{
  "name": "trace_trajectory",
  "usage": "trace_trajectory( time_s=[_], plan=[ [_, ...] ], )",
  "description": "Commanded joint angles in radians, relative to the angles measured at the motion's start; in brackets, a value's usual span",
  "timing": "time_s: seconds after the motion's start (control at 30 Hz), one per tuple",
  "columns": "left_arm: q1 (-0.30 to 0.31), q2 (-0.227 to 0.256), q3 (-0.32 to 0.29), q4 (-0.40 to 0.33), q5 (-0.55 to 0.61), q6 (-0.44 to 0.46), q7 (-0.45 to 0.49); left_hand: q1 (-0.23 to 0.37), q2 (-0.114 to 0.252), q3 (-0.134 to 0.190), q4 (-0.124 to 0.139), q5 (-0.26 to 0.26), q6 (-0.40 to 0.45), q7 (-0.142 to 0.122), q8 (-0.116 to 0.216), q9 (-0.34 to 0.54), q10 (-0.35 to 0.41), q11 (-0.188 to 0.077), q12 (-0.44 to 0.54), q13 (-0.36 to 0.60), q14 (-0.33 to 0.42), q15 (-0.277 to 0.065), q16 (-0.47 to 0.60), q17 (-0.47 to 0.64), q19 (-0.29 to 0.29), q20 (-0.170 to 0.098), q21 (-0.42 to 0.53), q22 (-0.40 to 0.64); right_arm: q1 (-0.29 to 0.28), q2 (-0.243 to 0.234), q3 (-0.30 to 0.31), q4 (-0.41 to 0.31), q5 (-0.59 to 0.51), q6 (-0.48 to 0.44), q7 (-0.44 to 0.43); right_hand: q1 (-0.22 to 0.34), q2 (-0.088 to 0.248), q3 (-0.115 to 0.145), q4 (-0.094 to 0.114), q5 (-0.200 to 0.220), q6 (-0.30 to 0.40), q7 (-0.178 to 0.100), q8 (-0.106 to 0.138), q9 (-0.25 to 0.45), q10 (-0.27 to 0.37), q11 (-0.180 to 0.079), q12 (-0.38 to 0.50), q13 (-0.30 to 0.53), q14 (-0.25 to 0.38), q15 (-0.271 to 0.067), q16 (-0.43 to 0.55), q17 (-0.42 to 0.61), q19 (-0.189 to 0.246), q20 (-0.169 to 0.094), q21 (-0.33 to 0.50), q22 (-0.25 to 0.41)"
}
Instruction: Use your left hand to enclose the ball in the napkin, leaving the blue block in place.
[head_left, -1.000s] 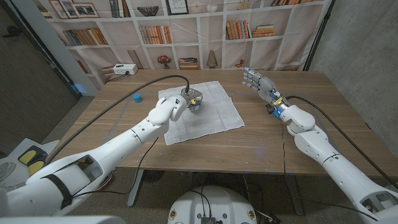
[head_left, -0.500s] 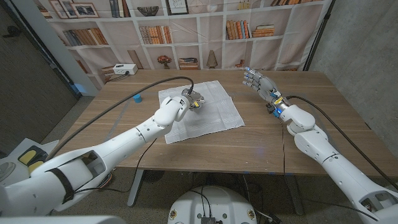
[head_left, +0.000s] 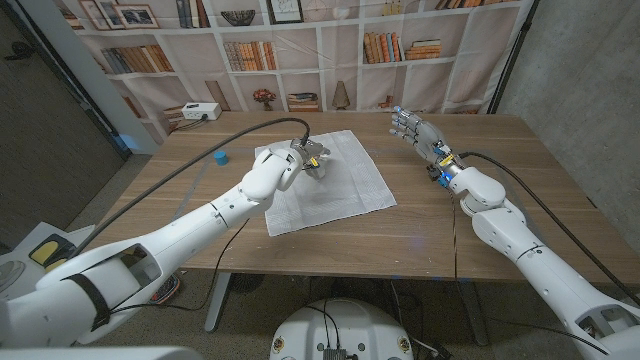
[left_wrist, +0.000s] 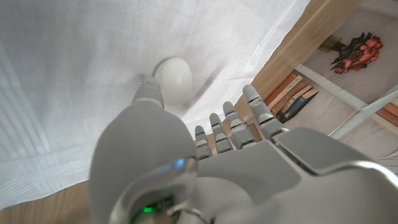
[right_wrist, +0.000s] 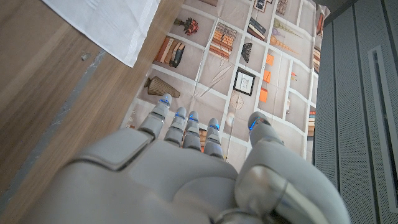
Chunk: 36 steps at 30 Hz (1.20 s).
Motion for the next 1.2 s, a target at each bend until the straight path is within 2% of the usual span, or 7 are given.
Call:
trace_trajectory(
  time_s=[0.03,0.17,0.67,0.93,1.2],
  plan=[
    [0.034,0.013,-0.075,-0.093,-0.131,-0.101,0.080,-0.027,0.000,-0.002,0.005,0.011,0.076,-0.011,0.026,0.003,0.067,-0.011,0.014,-0.009,0.005,0.001,0.017,-0.016,-0.017,0.017,-0.018,0.003,0.006,0.009,-0.002,0.002,-0.007,0.000,-0.013,-0.006,0.001,-0.003,-0.002,0.000,0.007,0.001,-0.001,0.000,0.006,-0.005,-0.002,0.003,0.008,0.002,0.000,0.001,0.002,0.002,0.006,0.002],
    [0.007,0.001,-0.063,-0.089,-0.159,-0.153,0.050,-0.034,0.000,-0.003,0.004,0.013,0.090,-0.007,0.027,0.004,0.065,-0.019,0.008,-0.012,-0.006,0.006,0.014,-0.023,-0.033,0.027,-0.030,0.003,0.003,0.008,0.000,0.000,-0.009,0.006,-0.018,-0.006,0.002,-0.004,-0.002,0.000,0.007,0.002,-0.001,0.000,0.007,-0.007,-0.003,0.003,0.008,0.003,0.000,0.001,0.002,0.003,0.006,0.002],
    [-0.085,-0.074,0.003,0.005,-0.216,-0.317,0.006,-0.065,-0.007,-0.015,0.011,0.014,0.121,0.003,0.032,0.005,0.065,-0.001,0.001,-0.017,-0.024,0.018,0.013,-0.034,-0.047,0.038,-0.047,0.003,-0.007,0.007,0.007,-0.005,-0.009,0.013,-0.033,-0.006,0.003,-0.004,-0.003,0.000,0.007,0.001,-0.001,0.000,0.007,-0.009,-0.003,0.003,0.010,0.003,0.000,-0.001,0.003,0.005,0.006,0.002],
    [-0.109,-0.102,0.029,0.046,-0.248,-0.381,0.002,-0.081,-0.014,-0.022,0.016,0.015,0.132,0.011,0.033,0.005,0.065,0.005,-0.002,-0.019,-0.030,0.021,0.013,-0.038,-0.051,0.039,-0.053,0.003,-0.006,0.010,0.009,0.005,-0.004,0.015,-0.031,-0.005,0.004,-0.005,-0.004,0.001,0.008,0.000,-0.001,0.000,0.008,-0.007,-0.003,0.003,0.009,0.002,0.000,-0.001,0.003,0.004,0.006,0.002],
    [-0.114,-0.118,0.054,0.054,-0.247,-0.432,0.012,-0.090,-0.022,-0.028,0.016,0.017,0.154,0.004,0.037,0.005,0.067,0.005,-0.005,-0.021,-0.030,0.020,0.015,-0.043,-0.046,0.041,-0.057,0.003,-0.004,0.011,0.010,0.016,0.002,0.019,-0.022,-0.006,0.005,-0.005,-0.004,0.000,0.012,0.000,0.000,0.000,0.010,-0.005,-0.002,0.003,0.010,0.002,0.000,-0.002,0.003,0.005,0.006,0.002]
  ],
)
